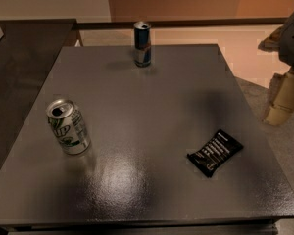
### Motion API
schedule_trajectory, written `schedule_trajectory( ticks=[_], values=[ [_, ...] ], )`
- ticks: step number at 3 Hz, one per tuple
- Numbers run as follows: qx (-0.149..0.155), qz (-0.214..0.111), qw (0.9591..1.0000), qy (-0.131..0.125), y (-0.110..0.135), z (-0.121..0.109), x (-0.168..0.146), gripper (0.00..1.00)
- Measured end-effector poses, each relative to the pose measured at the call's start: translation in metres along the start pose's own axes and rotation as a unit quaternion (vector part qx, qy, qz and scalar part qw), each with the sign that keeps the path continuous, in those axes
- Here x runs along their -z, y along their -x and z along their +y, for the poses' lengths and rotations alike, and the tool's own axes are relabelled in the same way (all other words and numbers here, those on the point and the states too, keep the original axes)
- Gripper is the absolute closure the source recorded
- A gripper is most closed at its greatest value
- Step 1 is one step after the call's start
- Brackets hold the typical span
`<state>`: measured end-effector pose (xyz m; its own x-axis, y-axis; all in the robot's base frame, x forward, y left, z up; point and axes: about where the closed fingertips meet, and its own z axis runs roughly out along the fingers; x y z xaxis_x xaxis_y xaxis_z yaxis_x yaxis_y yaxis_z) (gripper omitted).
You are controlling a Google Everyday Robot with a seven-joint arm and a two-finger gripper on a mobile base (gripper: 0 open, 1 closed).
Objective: Pick redbull can
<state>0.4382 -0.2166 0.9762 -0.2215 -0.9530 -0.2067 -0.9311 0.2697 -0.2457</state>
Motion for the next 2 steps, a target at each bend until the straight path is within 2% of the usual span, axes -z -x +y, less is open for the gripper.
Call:
schedule_trajectory(
  ticks=[1,2],
  values=[
    [0.0,0.0,1.0,-0.006,0.002,-0.001,0.001,0.0],
    [-0.003,-0.021,0.9997,-0.011,0.019,-0.018,-0.005,0.0]
  ],
)
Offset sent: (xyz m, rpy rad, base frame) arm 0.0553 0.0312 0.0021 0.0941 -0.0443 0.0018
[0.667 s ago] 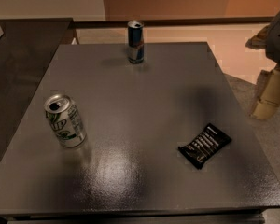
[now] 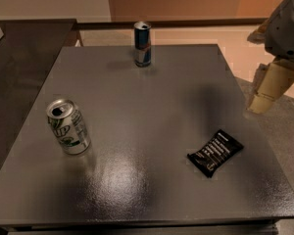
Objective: Pick redbull can
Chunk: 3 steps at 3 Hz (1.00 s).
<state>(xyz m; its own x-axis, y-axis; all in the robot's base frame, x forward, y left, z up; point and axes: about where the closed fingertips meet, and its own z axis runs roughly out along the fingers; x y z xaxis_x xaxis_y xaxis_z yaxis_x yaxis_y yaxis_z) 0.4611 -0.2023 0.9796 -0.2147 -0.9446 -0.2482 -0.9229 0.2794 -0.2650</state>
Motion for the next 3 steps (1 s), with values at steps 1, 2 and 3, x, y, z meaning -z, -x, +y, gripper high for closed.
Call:
schedule_trajectory(
  ticks=[1,2,3],
  values=[
    [-0.02,-0.038,0.999,-0.013,0.025,-0.027,-0.014,0.0],
    [-0.056,-0.084,0.9945,-0.027,0.047,-0.061,-0.033,0.0],
    [-0.106,-0.144,0.9833,-0.034,0.065,-0.097,-0.053,0.0]
  ],
)
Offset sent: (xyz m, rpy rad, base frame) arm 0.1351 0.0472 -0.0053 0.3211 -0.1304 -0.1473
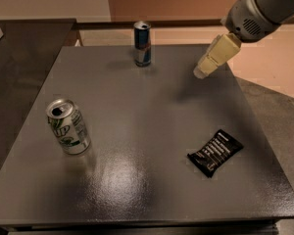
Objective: Pick redbull can
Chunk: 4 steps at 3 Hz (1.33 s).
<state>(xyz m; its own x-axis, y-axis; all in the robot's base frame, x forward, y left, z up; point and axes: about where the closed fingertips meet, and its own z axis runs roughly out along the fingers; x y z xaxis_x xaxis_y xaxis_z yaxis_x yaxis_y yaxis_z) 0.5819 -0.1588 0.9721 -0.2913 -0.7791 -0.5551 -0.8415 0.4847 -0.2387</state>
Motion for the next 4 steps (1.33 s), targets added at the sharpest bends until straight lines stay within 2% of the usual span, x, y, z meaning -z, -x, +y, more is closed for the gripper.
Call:
schedule_trajectory(
  ticks=[1,2,3,4],
  values=[
    [-0.037,-0.057,0.9976,-0.011,0.022,-0.028,-0.029,0.0],
    [-0.05,-0.099,0.9935,-0.028,0.038,-0.052,-0.056,0.0],
    [-0.053,-0.127,0.9898,-0.038,0.06,-0.076,-0.089,0.0],
    [-0.049,-0.137,0.9887,-0.033,0.083,-0.091,-0.12,0.0]
  ],
)
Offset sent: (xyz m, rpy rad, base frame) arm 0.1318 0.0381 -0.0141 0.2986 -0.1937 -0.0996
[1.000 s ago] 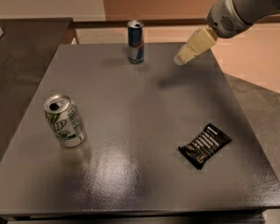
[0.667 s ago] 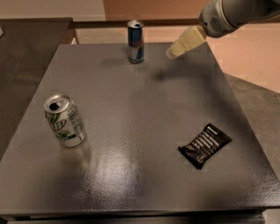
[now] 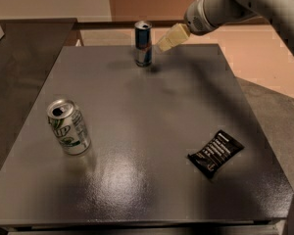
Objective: Pick redbull can
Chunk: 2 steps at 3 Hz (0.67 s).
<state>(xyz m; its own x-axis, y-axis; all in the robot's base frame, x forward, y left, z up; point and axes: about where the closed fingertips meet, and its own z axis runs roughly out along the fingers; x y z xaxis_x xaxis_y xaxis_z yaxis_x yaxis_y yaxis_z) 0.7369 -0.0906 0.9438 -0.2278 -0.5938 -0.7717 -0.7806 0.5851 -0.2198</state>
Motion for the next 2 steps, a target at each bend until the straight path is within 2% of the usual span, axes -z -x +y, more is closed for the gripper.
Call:
schedule_trajectory(
  ticks=[1,2],
  values=[
    [0.011,-0.004,0.9997,0.021,0.014,0.002,-0.033,0.0],
    [0.025,-0.005,0.9983,0.053,0.025,0.02,-0.061,0.0]
  ],
)
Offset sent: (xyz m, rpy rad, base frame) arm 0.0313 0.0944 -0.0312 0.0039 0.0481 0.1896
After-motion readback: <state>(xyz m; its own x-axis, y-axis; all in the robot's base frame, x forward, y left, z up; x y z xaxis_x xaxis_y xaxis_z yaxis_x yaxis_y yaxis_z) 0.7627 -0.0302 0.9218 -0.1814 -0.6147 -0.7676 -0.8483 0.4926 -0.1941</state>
